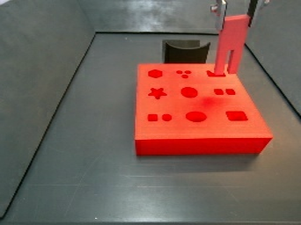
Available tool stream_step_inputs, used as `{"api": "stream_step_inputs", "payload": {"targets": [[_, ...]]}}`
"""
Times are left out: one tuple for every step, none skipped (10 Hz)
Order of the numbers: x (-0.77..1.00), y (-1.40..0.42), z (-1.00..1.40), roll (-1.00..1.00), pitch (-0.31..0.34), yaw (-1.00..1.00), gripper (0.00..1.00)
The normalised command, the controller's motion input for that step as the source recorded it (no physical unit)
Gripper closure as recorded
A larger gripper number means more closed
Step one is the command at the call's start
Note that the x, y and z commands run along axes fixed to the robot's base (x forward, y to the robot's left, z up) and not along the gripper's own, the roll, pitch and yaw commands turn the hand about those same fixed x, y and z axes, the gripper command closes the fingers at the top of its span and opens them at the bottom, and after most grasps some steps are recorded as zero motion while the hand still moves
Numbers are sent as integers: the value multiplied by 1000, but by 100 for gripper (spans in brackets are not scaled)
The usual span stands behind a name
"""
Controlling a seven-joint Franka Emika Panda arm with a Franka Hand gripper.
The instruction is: Insert the double-square object.
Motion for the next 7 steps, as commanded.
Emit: {"api": "stream_step_inputs", "payload": {"targets": [[806,-37,-269,237,234,209,100],[834,-69,-254,203,226,177,100],[706,-20,-189,163,236,177,100],[383,-54,-40,279,384,146,100],[409,-34,0,307,474,97,100],[360,-26,17,284,500,20,100],[471,-157,20,203,500,0,100]]}}
